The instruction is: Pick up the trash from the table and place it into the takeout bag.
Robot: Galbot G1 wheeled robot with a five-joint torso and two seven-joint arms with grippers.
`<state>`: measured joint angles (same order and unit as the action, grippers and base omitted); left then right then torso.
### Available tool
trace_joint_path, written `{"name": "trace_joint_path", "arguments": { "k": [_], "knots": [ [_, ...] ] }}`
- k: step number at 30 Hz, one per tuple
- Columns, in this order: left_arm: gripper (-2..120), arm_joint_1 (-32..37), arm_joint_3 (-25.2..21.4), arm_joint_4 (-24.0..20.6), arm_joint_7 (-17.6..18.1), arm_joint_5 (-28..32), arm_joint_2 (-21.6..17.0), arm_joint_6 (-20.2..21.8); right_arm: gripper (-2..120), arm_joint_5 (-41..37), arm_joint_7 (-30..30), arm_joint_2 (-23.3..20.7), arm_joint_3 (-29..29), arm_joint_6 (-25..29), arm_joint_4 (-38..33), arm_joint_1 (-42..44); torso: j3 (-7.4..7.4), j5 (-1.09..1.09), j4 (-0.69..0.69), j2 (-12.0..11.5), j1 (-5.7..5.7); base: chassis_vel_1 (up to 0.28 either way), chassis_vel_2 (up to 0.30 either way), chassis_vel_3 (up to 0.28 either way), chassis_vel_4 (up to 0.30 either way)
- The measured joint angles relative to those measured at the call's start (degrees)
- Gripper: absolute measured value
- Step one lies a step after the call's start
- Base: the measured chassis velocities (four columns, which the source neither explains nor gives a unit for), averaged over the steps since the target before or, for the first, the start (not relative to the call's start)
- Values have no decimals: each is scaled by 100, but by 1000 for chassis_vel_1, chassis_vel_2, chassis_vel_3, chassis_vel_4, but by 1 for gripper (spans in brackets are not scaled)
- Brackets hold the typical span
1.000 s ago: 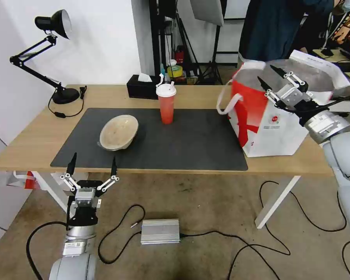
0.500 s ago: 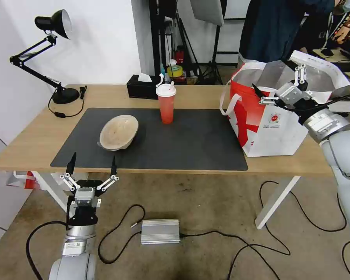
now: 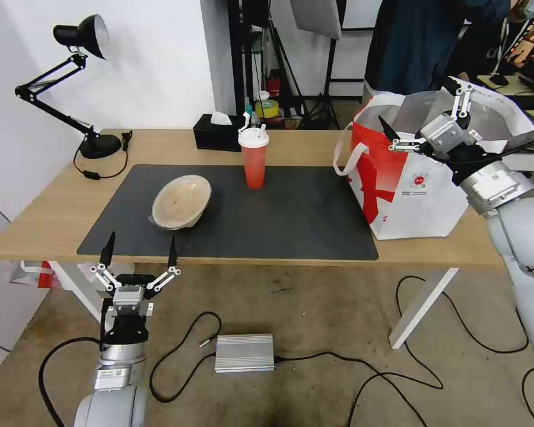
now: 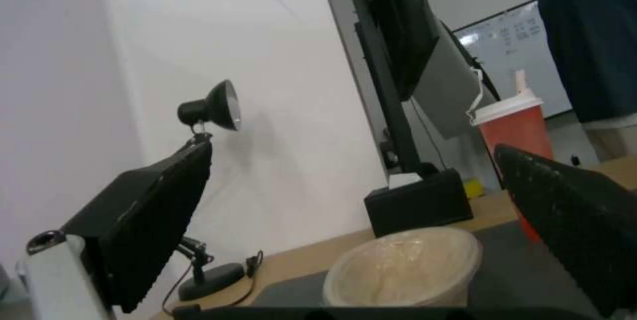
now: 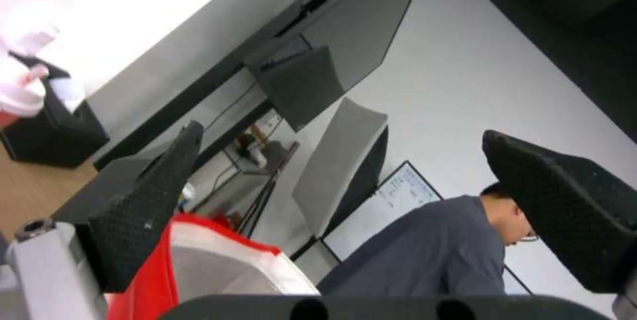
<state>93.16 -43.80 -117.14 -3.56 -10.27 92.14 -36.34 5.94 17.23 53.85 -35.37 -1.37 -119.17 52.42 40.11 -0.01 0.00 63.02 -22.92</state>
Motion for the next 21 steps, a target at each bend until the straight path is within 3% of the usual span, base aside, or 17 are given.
{"name": "trace_joint_path", "arguments": {
  "k": [10, 15, 21],
  "knots": [
    [100, 22, 16, -28, 12, -11, 0, -5, 100, -552, -618, 136, 155, -97, -444, 377, 0, 0, 0, 0, 0, 0, 0, 0, 0],
    [100, 29, 24, -34, 16, -16, 0, -10, 100, -719, -1111, 442, 331, -81, -725, 758, 0, 0, 0, 0, 0, 0, 0, 0, 0],
    [100, 33, 27, -48, 24, -13, 0, -16, 100, -468, -1472, 1019, 482, 449, -803, 1477, 0, 0, -1, 0, 0, 0, 0, 0, 0]
  ]
}}
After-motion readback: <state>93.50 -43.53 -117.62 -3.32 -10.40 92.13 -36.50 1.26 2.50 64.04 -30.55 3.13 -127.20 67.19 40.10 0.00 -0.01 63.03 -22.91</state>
